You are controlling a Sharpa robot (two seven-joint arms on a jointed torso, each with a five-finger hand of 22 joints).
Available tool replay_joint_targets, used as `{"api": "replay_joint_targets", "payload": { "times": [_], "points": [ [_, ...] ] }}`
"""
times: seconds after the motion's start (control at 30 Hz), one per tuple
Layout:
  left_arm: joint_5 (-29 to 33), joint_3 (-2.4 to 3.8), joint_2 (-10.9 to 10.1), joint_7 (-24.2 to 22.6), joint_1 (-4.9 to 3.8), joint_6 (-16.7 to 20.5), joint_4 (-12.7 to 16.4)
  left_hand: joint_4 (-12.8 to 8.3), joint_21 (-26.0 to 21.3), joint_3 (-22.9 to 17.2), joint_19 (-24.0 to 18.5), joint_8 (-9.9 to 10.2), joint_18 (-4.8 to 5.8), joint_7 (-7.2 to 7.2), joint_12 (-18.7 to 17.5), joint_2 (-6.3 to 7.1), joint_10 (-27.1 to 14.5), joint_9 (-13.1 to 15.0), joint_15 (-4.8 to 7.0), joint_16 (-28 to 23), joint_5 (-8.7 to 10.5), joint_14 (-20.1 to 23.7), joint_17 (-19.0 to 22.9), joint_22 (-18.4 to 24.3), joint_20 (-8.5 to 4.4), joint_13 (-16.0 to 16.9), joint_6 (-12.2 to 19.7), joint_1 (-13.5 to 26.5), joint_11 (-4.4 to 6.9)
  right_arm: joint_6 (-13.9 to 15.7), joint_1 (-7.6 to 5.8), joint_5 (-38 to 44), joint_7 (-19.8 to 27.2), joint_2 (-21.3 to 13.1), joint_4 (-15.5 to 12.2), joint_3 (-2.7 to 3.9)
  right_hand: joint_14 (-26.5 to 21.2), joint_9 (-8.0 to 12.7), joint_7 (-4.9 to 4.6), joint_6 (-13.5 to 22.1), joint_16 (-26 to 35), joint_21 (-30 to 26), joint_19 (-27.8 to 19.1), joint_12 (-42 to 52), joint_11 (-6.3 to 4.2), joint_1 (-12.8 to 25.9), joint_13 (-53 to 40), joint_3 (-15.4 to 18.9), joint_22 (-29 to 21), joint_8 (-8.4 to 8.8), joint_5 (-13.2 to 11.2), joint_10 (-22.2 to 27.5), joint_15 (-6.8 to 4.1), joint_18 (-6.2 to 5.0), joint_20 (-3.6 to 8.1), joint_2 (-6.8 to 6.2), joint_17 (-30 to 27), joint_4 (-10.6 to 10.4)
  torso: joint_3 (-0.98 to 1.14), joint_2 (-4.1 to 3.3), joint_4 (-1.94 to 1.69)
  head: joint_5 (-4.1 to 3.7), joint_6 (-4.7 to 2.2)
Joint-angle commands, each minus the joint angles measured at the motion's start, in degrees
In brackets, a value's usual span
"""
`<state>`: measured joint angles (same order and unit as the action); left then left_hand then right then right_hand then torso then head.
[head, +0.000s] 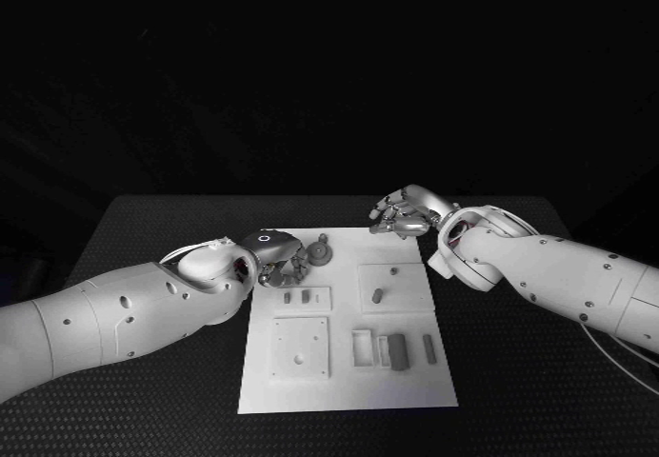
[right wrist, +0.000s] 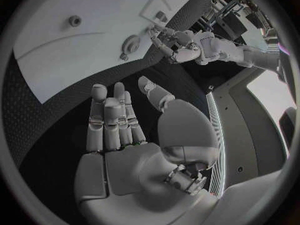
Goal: Assemble the parts on the task board
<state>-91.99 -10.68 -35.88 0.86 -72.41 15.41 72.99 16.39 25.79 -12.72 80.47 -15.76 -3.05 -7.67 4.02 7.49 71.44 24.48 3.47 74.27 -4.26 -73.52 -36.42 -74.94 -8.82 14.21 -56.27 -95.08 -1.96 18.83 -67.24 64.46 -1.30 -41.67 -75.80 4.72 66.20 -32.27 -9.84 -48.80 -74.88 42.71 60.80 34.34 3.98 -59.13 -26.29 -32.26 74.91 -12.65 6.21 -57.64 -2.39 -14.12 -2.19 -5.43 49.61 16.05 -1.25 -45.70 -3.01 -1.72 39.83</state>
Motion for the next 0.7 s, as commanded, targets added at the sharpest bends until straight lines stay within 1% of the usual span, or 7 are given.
{"api": "replay_joint_targets", "payload": {
  "times": [0.03,0.2,0.37,0.57,0.7],
  "points": [
    [0.9,-0.18,0.0,-0.1,0.25,-0.9,0.0,0.0,-0.1,0.3,-0.2,0.3,-5.46,-0.92,-0.4,0.42,0.6,-0.2,-0.42,0.1,0.14,0.2,0.1,-1.0,-0.03,-0.2,1.4,0.2,-1.52,-0.1,0.03,0.0,0.4,0.0,0.0,0.01,-0.1,0.1,-0.33,-0.1,0.2,-0.3,0.3,-0.3,-0.02,0.7,0.1,-0.1,1.0,0.19,0.3,-0.3,0.03,-0.88,-0.17,-0.01,0.0,-0.3,0.05,-0.01,0.01,0.06,-0.03],
    [1.9,-0.18,0.0,0.4,0.24,-1.5,-0.1,0.1,-0.3,0.7,-0.3,0.7,-5.57,-1.08,-0.3,0.83,0.1,-0.4,-0.54,-0.1,0.16,0.2,0.3,-0.9,0.16,-0.2,2.1,0.8,-1.65,-0.3,0.03,0.0,0.3,-0.1,-0.1,0.01,-0.1,0.1,-0.33,0.0,0.2,-0.3,0.3,-0.3,-0.01,0.8,0.1,-0.1,1.0,0.2,0.3,-0.3,0.03,-0.88,-0.17,-0.03,-0.1,-0.3,0.04,-0.03,-0.01,-0.03,0.0],
    [1.9,-0.18,0.1,0.4,0.24,-1.2,-0.2,0.1,-0.4,1.0,-0.2,0.8,-5.64,-1.18,-0.3,0.95,-0.2,-0.5,-0.6,-0.1,0.15,0.2,0.4,-0.8,0.22,-0.3,2.3,1.3,-1.72,-0.3,0.03,0.0,0.4,-0.1,0.0,0.01,-0.1,0.1,-0.34,0.0,0.2,-0.3,0.3,-0.4,-0.01,0.8,0.1,-0.1,1.0,0.21,0.3,-0.3,0.04,-0.88,-0.17,-0.04,-0.1,-0.4,0.01,-0.03,0.01,-0.07,0.06],
    [1.9,-0.18,0.0,0.1,0.24,-0.5,-0.1,0.0,-0.5,0.9,-0.2,0.6,-5.73,-1.25,-0.2,0.95,-0.1,-0.4,-0.59,-0.2,0.11,0.2,0.4,-0.8,0.22,-0.2,2.1,1.2,-1.7,-0.4,0.03,-0.8,0.3,-0.1,0.0,0.01,-0.2,0.1,-0.34,0.0,0.2,-0.4,0.2,-0.4,0.0,0.8,0.1,-0.1,1.0,0.21,0.3,-0.3,0.04,-0.88,-0.18,-0.05,-0.1,-0.4,-0.01,-0.02,0.04,-0.02,0.08],
    [1.9,-0.18,-0.1,-0.1,0.24,0.2,0.0,-0.1,-0.6,1.0,-0.1,0.5,-5.76,-1.2,-0.1,1.04,-0.1,-0.4,-0.57,-0.2,0.09,0.2,0.4,-0.8,0.22,-0.2,2.0,1.1,-1.68,-0.5,0.03,-1.3,0.3,-0.1,0.0,0.01,-0.2,0.1,-0.35,0.0,0.2,-0.4,0.2,-0.4,0.0,0.8,0.1,-0.1,1.0,0.21,0.3,-0.3,0.05,-0.88,-0.18,-0.04,-0.1,-0.4,-0.03,-0.02,-0.03,-0.06,0.06]
  ]
}}
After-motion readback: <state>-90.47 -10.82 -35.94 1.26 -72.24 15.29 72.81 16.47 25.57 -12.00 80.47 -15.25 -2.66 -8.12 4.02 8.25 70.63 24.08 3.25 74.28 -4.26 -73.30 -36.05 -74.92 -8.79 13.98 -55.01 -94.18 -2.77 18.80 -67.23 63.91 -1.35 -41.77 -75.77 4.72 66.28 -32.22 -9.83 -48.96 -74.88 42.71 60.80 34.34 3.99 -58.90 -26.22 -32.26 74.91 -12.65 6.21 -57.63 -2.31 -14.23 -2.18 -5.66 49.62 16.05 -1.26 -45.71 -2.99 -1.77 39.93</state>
